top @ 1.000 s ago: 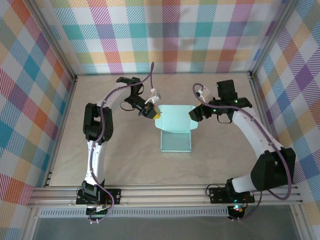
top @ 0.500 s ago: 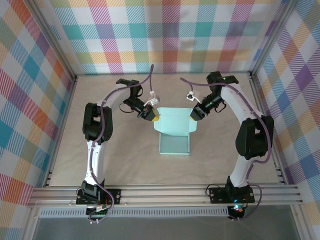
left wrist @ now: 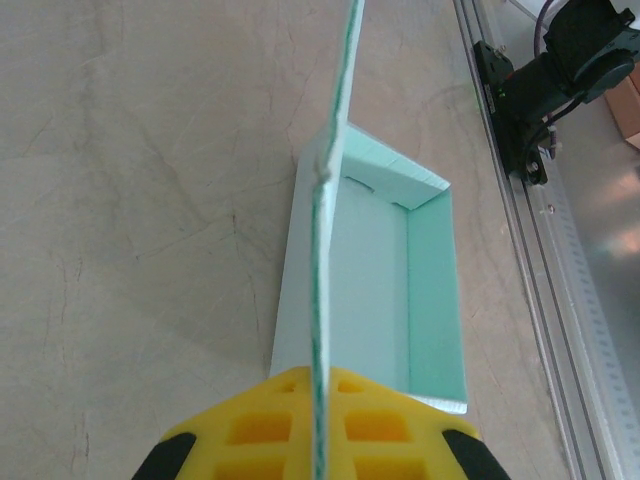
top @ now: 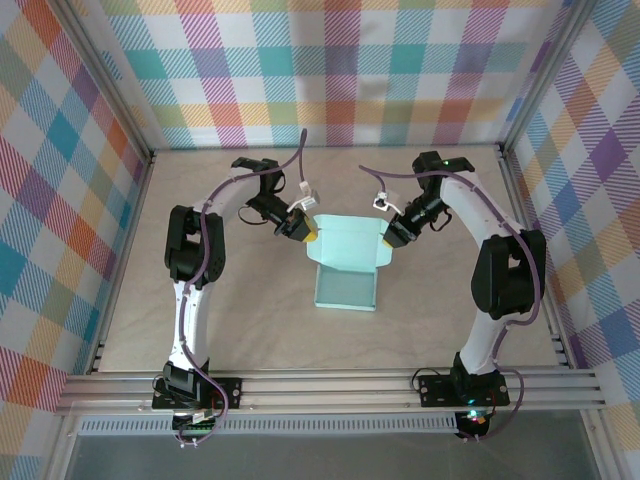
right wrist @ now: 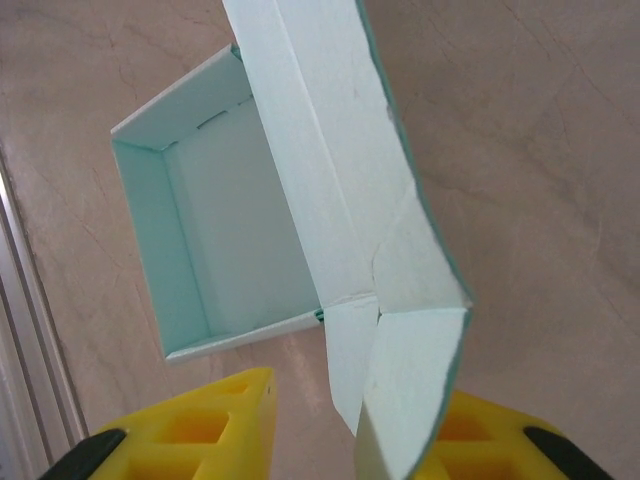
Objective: Fold the paper box
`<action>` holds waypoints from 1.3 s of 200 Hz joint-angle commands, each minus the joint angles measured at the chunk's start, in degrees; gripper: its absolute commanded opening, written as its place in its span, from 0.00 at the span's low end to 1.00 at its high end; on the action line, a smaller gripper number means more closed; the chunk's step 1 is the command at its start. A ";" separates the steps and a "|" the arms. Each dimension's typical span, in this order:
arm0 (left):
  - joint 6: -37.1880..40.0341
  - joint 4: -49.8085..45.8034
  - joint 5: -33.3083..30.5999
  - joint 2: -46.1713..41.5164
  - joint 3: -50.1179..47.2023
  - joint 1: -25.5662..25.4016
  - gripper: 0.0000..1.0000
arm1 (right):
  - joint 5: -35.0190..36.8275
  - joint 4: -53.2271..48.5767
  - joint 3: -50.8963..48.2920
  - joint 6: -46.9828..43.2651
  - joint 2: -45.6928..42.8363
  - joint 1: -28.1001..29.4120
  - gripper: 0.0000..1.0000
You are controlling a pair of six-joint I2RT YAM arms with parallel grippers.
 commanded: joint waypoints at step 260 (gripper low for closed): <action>1.33 -1.68 2.78 -1.73 0.26 1.19 0.00 | -3.85 1.07 2.21 -1.40 3.09 -0.92 0.22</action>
